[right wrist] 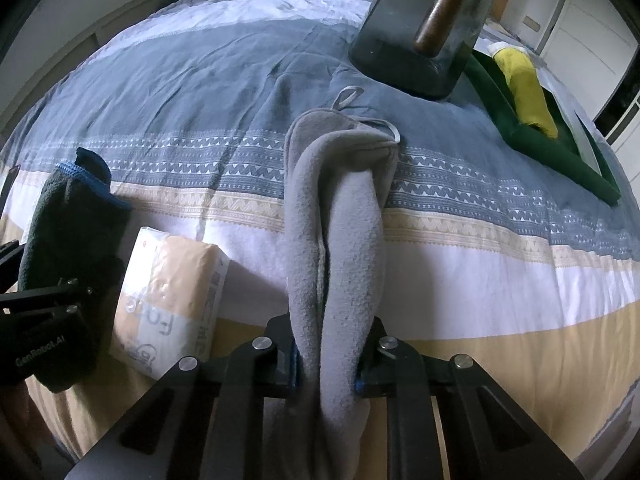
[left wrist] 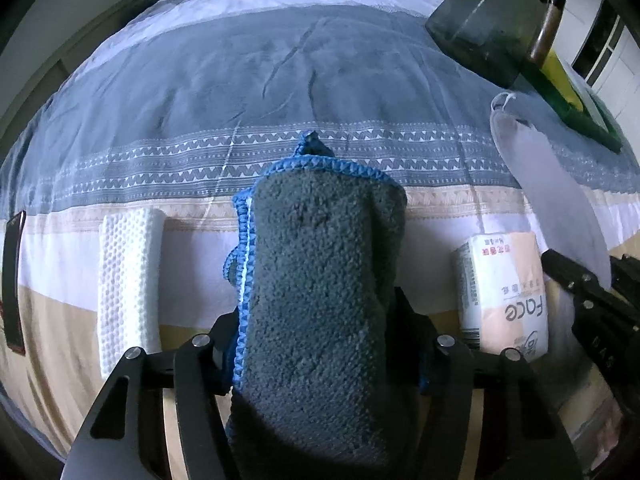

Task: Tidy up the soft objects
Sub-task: 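Grasp the dark grey towel with left gripper while right gripper grasps the grey fleece cloth, then lift the towel and fleece cloth and carry both over the green tray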

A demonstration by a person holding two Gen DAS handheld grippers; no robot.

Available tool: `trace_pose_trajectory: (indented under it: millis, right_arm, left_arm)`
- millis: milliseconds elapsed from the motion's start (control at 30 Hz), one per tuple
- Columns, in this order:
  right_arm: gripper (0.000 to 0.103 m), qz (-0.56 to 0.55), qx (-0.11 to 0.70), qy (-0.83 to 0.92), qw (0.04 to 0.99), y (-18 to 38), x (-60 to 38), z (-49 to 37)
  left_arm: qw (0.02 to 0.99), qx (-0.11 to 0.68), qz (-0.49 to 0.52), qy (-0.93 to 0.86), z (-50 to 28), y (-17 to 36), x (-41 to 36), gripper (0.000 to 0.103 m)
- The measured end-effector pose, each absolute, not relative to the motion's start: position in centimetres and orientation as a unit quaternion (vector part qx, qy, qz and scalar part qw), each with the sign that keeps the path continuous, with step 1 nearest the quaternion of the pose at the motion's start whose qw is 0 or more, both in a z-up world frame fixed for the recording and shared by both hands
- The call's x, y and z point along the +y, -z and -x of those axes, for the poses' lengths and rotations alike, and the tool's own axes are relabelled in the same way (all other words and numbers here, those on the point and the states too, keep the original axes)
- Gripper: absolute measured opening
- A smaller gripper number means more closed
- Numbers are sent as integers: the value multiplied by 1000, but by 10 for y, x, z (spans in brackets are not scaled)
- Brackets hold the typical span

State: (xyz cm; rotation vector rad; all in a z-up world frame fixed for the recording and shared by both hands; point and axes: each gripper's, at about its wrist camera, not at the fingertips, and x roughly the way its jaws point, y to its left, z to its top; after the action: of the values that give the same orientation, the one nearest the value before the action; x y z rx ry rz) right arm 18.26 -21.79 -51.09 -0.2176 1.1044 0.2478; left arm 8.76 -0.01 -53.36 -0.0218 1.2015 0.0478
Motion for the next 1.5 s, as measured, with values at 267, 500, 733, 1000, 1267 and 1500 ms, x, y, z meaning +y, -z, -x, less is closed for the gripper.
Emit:
trace_pose_trajectory:
  millis: [267,500,733,1000,1267,1500]
  right_arm:
    - [16,90,522,-113,841,505,-223,-182]
    - [16,80,516,-104,847,493,-231,-181]
    - [16,81,503,-100,855,470,-235,-177]
    - [16,90,491,-94,862,433,-235,-168]
    - [16,80,472,-74,875,374,-243,-153]
    - [16,47,460,-72,884,346,-286,-153]
  left_arm:
    - [822,568,-5,-41,-87,527,-2,28]
    - [827,560,-25,-41,-93,517,-6,26]
    - [837,545,-18,-41,-98,491,-8,26]
    - [844,535,-17,-38,-99,457,-1,26]
    - [846,531,-45,9,-96,422,-17,26]
    - [847,524,-77,42,-102,397,-79,26]
